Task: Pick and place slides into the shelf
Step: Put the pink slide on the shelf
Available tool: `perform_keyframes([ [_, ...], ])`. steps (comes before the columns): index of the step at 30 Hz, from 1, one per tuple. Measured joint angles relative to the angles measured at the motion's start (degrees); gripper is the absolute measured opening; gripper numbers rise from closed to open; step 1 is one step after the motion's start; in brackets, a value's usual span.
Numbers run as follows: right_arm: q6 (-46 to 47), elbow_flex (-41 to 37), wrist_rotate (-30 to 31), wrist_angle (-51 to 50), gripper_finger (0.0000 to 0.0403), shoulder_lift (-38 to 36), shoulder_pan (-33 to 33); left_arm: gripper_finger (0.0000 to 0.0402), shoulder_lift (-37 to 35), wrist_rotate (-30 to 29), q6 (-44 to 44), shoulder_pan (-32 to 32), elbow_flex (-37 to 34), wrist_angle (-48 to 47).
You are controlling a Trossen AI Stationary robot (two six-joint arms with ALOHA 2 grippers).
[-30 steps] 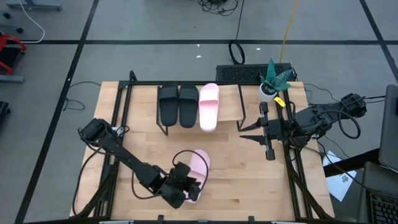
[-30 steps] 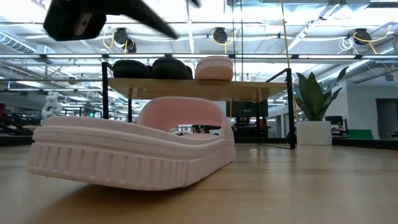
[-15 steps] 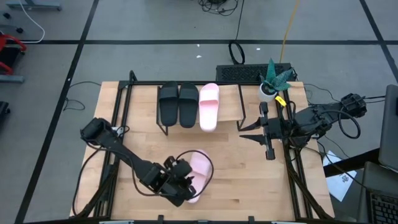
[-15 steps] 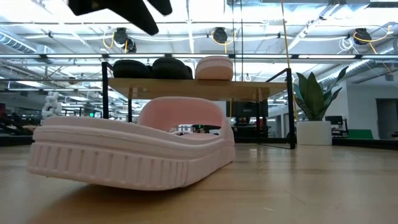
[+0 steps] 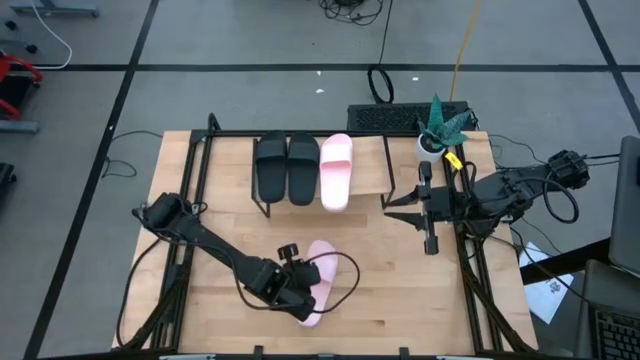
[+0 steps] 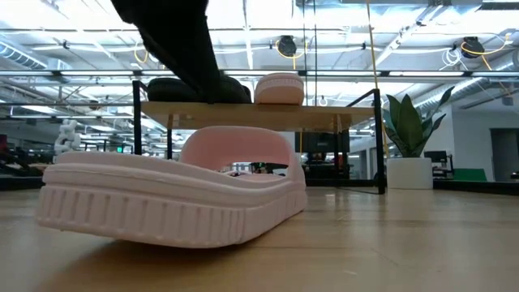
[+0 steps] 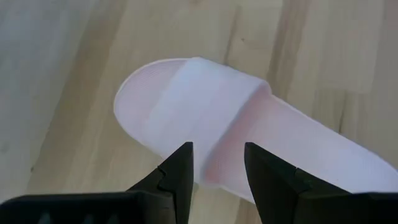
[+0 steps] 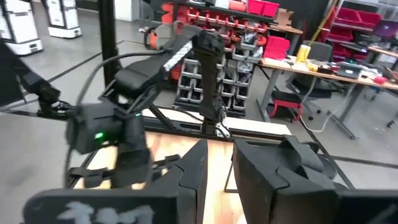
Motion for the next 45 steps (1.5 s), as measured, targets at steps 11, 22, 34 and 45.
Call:
perform_keyframes([
  [11,1.0,0.0,2.7,0.0,0.0068,0.9,0.0,0.0140,0.7,-1.1,6.8,-0.7,0.1,0.6],
  [22,1.9,0.0,2.7,0.0,0.0068,1.6,-0.1,0.0140,4.4,-3.3,17.8,-0.2,0.1,1.8],
  [34,3.7,0.0,2.7,0.0,0.0068,2.2,0.0,0.0137,8.0,-6.7,24.9,1.6,0.1,3.9],
  [45,4.5,0.0,2.7,-0.2,0.0068,3.9,0.0,0.0011,8.6,-6.2,25.6,2.3,0.1,5.2],
])
